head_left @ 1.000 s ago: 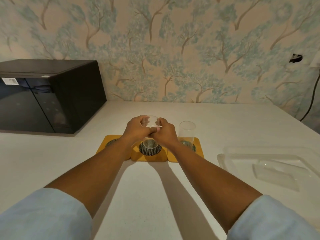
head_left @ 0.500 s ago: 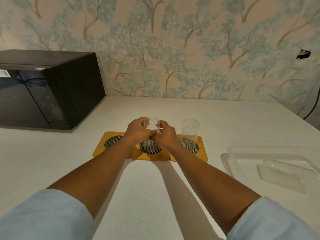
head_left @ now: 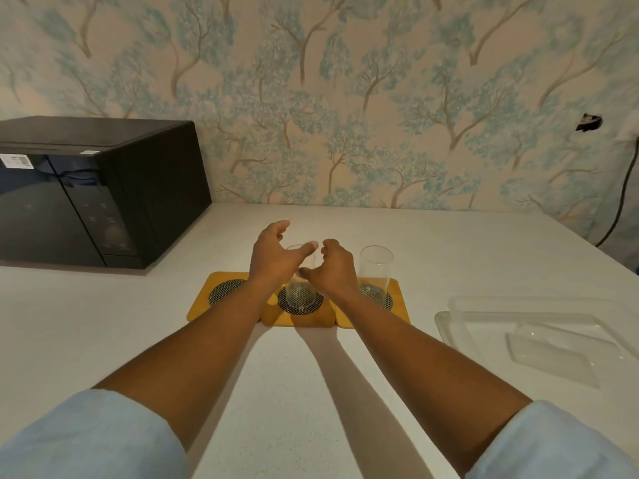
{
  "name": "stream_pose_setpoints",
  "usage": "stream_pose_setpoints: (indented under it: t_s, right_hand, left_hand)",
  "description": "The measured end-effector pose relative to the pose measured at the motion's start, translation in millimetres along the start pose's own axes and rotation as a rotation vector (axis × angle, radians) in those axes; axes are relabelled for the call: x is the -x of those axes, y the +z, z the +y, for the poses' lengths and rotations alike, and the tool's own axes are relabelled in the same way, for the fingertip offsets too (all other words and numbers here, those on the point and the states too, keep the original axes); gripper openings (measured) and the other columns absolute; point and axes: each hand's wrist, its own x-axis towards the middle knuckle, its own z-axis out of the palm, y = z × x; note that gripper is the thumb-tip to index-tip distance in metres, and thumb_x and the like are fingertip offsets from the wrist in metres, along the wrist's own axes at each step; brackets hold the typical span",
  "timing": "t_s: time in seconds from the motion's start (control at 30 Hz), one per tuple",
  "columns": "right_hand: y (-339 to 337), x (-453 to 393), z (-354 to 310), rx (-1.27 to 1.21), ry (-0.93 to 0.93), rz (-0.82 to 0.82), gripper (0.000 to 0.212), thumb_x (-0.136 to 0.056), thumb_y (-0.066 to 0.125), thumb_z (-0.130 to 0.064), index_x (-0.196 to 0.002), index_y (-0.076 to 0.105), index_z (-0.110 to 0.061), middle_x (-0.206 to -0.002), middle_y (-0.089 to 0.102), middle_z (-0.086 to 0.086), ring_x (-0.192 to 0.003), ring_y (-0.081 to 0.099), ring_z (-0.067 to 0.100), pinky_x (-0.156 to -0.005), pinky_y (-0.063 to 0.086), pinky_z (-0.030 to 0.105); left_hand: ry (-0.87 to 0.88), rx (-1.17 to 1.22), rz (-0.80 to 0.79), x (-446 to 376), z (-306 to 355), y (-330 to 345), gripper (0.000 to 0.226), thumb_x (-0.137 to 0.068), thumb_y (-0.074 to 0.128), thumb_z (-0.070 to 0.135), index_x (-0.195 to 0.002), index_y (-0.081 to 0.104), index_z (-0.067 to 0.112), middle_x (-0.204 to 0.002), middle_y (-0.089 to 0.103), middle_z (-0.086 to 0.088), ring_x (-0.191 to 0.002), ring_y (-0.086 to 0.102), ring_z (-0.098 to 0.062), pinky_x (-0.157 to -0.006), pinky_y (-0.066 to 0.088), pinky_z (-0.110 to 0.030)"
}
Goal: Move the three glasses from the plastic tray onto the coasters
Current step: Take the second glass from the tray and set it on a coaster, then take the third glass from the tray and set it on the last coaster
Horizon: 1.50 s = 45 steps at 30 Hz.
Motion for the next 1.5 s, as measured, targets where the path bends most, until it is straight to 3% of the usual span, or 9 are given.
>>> stream_pose_setpoints:
  t_s: [0.13,0.33,0.5,0.7,0.9,1.03,1.23,1.4,1.5]
  right_hand:
    - [-23,3,-13,-0.006,-0.036,0.042,0.068,-0.067,0.087,-0.034,-0.118,0.056,-0.001,-0.116,0.064,0.013,-0.104,0.063,0.028,-0.082,0.055,0.041]
    - [-68,13,-14,0.017,-0.102,0.111,0.033,-0.078,0.071,-0.013,-0.107,0.061,0.001,-0.107,0.067,0.015,-0.095,0.065,0.031,-0.077,0.056,0.044]
    - [-114,21,7,0.075,-0.072,0.162,0.024,-0.081,0.063,-0.013,-0.1,0.065,0.001,-0.098,0.07,0.016,-0.089,0.065,0.031,-0.075,0.057,0.045]
    - [-170,37,47,0.131,-0.019,0.163,0.033,-0.08,0.073,-0.03,-0.102,0.07,-0.006,-0.104,0.073,0.008,-0.094,0.067,0.024,-0.072,0.053,0.031]
    - [-224,54,91,0.245,0.064,0.161,0.038,-0.078,0.078,-0.031,-0.107,0.069,-0.008,-0.109,0.071,0.008,-0.098,0.066,0.023,-0.081,0.055,0.035]
    - [-254,65,120,0.327,0.179,0.053,0.04,-0.076,0.08,-0.026,-0.108,0.066,-0.005,-0.11,0.07,0.011,-0.1,0.065,0.027,-0.087,0.056,0.043]
    - [-284,74,159,0.477,0.28,-0.069,0.061,-0.073,0.082,-0.026,-0.127,0.058,-0.009,-0.123,0.063,0.008,-0.108,0.062,0.025,-0.09,0.054,0.039]
    - [-298,78,186,0.691,0.307,-0.185,0.072,-0.072,0.083,-0.029,-0.134,0.05,-0.009,-0.129,0.059,0.009,-0.114,0.06,0.026,-0.089,0.054,0.039]
    - [-305,80,198,0.775,0.324,-0.269,0.082,-0.069,0.085,-0.035,-0.138,0.047,-0.01,-0.133,0.057,0.007,-0.117,0.059,0.025,-0.091,0.054,0.038]
  left_hand:
    - [0.077,0.062,0.029,4,29,5,0.065,-0.075,0.081,0.045,-0.13,0.055,0.024,-0.127,0.06,0.008,-0.114,0.055,-0.01,-0.092,0.046,-0.028]
    - [0.109,0.121,-0.11,18,63,29,0.033,-0.084,0.076,0.032,-0.114,0.069,0.022,-0.103,0.07,0.008,-0.096,0.066,-0.007,-0.083,0.055,-0.026]
    - [0.097,0.172,-0.22,34,88,64,0.02,-0.086,0.073,0.032,-0.104,0.074,0.024,-0.092,0.073,0.009,-0.086,0.067,-0.001,-0.067,0.048,-0.013]
    - [0.099,0.194,-0.341,57,111,114,0.017,-0.089,0.069,0.025,-0.105,0.073,0.022,-0.094,0.074,0.005,-0.089,0.07,-0.009,-0.072,0.053,-0.021]
    - [0.082,0.104,-0.485,86,130,175,0.037,-0.088,0.049,0.001,-0.112,0.07,0.021,-0.101,0.073,0.005,-0.097,0.067,-0.012,-0.077,0.052,-0.025]
    - [0.049,0.054,-0.593,109,140,211,0.049,-0.082,0.045,-0.005,-0.121,0.062,0.019,-0.113,0.067,0.0,-0.097,0.064,-0.015,-0.068,0.048,-0.022]
    - [-0.003,-0.034,-0.726,135,149,257,0.058,-0.083,0.055,-0.003,-0.138,0.049,0.015,-0.13,0.057,-0.006,-0.099,0.058,-0.018,-0.064,0.047,-0.022]
    - [0.048,-0.237,-0.878,152,146,285,0.07,-0.08,0.071,0.006,-0.143,0.045,0.017,-0.144,0.05,-0.006,-0.12,0.056,-0.023,-0.085,0.047,-0.028]
    - [0.083,-0.346,-0.942,161,143,296,0.082,-0.074,0.078,0.009,-0.146,0.041,0.02,-0.144,0.05,-0.007,-0.121,0.056,-0.024,-0.091,0.048,-0.03]
